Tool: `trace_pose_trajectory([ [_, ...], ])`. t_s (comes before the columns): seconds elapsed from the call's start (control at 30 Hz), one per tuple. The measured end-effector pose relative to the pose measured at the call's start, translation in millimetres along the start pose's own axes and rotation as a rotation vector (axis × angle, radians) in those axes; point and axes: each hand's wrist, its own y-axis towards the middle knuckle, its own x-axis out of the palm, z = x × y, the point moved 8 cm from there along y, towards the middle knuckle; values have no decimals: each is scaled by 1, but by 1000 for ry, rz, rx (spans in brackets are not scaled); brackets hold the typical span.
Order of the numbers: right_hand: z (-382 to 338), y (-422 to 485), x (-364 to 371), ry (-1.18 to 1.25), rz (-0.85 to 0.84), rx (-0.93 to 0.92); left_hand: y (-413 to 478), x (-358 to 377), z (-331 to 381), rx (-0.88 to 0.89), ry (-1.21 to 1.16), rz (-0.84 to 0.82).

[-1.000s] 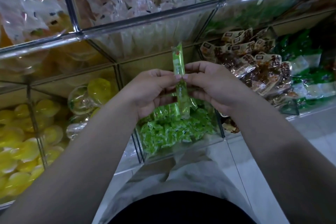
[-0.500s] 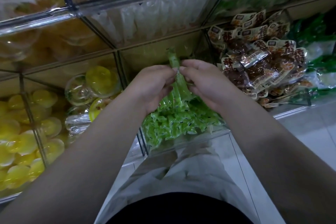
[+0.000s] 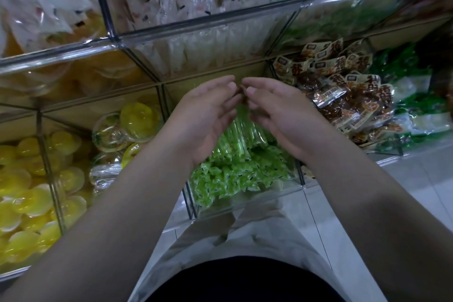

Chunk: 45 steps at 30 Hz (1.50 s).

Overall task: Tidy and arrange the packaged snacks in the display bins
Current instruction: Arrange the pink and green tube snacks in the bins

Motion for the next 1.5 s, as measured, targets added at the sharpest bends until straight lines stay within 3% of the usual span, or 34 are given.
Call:
trace_pose_trajectory([
  [0.33,-72,-19,-38,143,-15,-166,-19,66,54,150,-92,-141],
  [0.7,-127,-21,-87,132,-17,-279,-18,133,93,263,-91,-190],
  [1.5,-196,22,-178,77,-5,-341,28,235,125,354,13,-107],
])
